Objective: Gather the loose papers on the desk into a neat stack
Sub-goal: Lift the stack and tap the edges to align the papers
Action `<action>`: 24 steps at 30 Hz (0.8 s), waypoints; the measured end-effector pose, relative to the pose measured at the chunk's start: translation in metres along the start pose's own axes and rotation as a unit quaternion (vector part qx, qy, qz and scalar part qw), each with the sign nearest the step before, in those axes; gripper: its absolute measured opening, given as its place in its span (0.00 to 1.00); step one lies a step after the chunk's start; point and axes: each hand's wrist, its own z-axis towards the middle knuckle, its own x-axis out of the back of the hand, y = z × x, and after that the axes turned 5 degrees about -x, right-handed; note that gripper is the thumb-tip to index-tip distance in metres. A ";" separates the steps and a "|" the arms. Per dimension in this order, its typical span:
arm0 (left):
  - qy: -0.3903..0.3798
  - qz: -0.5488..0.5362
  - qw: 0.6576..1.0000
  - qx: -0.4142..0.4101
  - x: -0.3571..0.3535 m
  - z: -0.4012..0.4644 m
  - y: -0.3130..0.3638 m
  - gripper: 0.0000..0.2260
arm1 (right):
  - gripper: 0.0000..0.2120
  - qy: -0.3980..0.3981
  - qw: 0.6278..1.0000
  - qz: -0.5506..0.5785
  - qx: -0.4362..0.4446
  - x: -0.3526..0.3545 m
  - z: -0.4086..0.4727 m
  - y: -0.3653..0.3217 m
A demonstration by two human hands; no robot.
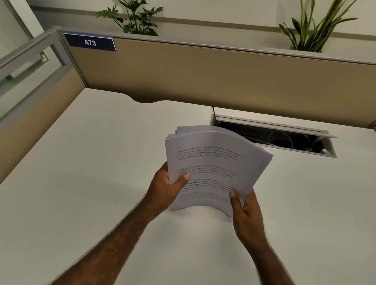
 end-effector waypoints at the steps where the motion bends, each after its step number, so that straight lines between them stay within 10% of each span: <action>1: 0.009 0.000 1.000 0.001 -0.003 -0.002 -0.001 0.13 | 0.18 0.006 1.000 -0.003 0.000 0.000 0.000 0.001; 11: 0.027 -0.022 0.999 0.004 -0.014 -0.012 -0.016 0.23 | 0.19 -0.006 0.999 -0.027 -0.035 -0.003 -0.002 0.017; 24: 0.025 -0.029 0.998 0.050 -0.024 -0.022 -0.024 0.14 | 0.20 -0.015 0.996 -0.072 -0.054 -0.005 -0.009 0.035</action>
